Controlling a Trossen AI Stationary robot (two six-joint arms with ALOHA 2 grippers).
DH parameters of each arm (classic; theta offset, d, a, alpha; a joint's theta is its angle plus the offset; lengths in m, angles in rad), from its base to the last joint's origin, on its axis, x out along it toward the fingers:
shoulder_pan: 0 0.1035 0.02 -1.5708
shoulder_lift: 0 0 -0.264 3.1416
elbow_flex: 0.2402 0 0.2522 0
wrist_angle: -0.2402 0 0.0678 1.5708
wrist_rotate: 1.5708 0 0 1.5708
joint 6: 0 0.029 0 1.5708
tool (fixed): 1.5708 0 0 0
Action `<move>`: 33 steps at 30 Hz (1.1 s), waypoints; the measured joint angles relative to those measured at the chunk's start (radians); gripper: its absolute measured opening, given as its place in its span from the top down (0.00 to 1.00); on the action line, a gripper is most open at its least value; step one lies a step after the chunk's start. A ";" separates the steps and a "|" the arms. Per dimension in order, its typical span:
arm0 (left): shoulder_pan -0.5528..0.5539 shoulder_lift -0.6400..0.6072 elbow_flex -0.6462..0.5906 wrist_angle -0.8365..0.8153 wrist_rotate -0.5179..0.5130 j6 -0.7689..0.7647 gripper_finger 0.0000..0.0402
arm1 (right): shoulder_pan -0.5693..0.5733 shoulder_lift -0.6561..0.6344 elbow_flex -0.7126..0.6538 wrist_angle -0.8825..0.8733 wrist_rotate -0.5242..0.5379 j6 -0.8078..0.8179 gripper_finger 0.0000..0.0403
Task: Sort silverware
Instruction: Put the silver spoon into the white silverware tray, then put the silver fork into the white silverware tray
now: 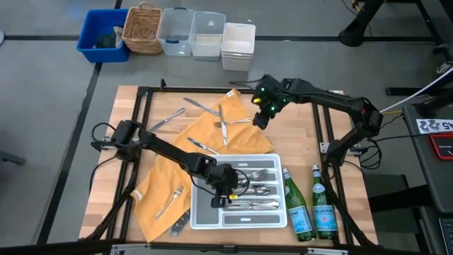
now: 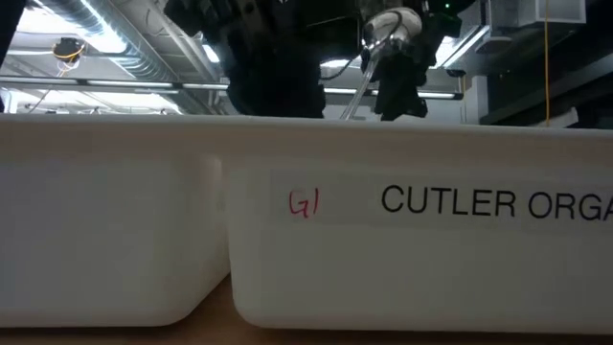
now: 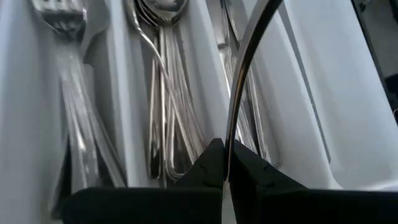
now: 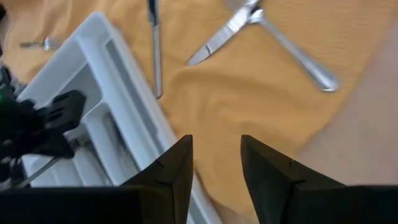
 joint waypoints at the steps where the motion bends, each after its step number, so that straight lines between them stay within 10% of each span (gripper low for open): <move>1: -0.003 0.005 0.000 0.005 0.000 0.000 1.00 | 0.016 0.000 0.000 0.000 0.000 0.000 0.66; 18: -0.006 0.048 0.000 0.012 -0.013 0.025 0.82 | 0.173 0.000 0.000 0.001 0.001 0.000 0.66; 33: -0.012 -0.228 0.001 -0.266 0.007 -0.349 0.85 | 0.184 0.001 -0.001 -0.026 0.006 -0.005 0.66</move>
